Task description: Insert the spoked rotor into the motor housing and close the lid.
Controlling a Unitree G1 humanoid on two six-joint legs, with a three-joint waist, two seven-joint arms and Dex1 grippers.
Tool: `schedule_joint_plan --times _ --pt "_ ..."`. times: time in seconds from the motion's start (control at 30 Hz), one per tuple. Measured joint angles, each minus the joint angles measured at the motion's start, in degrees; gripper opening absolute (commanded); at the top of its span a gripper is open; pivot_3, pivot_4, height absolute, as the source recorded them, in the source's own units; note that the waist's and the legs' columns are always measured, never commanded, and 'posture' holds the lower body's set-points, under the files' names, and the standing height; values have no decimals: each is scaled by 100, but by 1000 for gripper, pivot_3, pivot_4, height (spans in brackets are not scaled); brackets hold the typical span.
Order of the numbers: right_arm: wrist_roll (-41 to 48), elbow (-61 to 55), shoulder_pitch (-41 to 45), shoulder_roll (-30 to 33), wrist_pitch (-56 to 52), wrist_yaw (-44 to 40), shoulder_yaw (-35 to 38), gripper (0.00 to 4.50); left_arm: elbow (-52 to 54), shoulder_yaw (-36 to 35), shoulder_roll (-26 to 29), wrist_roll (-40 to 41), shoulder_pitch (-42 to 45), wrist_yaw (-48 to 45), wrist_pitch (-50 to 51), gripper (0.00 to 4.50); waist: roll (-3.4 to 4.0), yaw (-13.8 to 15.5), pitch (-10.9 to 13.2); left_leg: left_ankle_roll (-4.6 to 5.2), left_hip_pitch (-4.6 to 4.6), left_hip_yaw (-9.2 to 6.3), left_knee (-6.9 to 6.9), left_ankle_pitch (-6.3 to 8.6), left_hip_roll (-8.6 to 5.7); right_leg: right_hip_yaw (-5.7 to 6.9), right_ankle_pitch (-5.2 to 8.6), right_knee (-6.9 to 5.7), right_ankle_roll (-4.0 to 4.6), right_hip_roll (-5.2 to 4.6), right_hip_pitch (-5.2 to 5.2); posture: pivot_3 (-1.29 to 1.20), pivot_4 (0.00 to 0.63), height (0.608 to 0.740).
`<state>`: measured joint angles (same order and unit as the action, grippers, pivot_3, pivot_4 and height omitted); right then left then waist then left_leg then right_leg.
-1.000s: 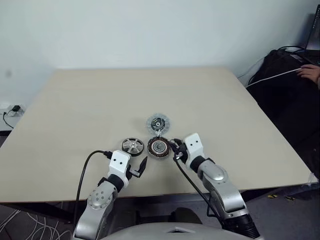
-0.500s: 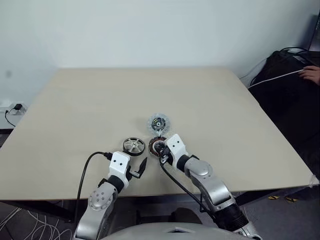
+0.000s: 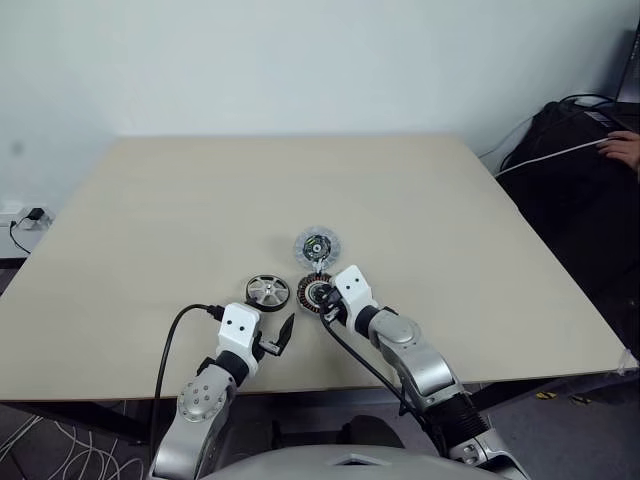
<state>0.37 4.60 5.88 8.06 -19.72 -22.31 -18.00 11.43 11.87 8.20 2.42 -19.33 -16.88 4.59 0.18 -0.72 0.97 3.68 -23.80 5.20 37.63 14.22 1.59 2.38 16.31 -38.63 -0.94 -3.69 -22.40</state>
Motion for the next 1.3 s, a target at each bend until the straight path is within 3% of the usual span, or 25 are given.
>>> schedule_joint_plan --times 0.13,0.3,0.47,0.57,0.73,1.03,1.3 --pt "16 2 -30 -1 34 -25 7 674 0 -2 0 1 2 -4 0 4500 0 0 0 0 0 0 4 0 0 0 0 -3 0 1 0 0 0 740" --pt "28 1 -56 -17 38 -57 33 2301 0 -3 -3 1 5 -5 0 4500 0 0 0 0 0 0 7 0 0 0 0 -7 -1 1 1 0 0 740" --pt "129 -211 -69 -65 50 -73 76 2301 0 1 -10 1 9 -5 1 4500 0 0 0 0 0 0 9 0 0 -1 -1 -9 -1 2 0 0 0 740" --pt "228 -617 -86 -83 50 -95 125 1699 0 4 -14 1 7 -3 1 4500 0 1 0 0 0 0 10 0 0 -1 -1 -9 -2 1 0 0 0 740" --pt "230 -1053 -99 -91 -84 -73 93 23 0 6 -17 1 10 -3 2 4500 -2 1 -1 0 1 0 10 0 0 -1 -1 -9 -2 1 0 0 0 740" --pt "-380 -1051 -24 59 -983 149 -472 23 0 31 -27 0 32 9 6 4500 -2 0 -1 0 -1 -1 10 0 1 -1 -1 -9 -1 -2 -2 0 0 740" --pt "-488 -1016 135 -8 -1204 272 -509 23 0 49 -31 0 0 55 7 4500 -2 0 -1 0 -2 -1 10 0 0 -2 -1 -9 -1 -4 -3 0 0 740"
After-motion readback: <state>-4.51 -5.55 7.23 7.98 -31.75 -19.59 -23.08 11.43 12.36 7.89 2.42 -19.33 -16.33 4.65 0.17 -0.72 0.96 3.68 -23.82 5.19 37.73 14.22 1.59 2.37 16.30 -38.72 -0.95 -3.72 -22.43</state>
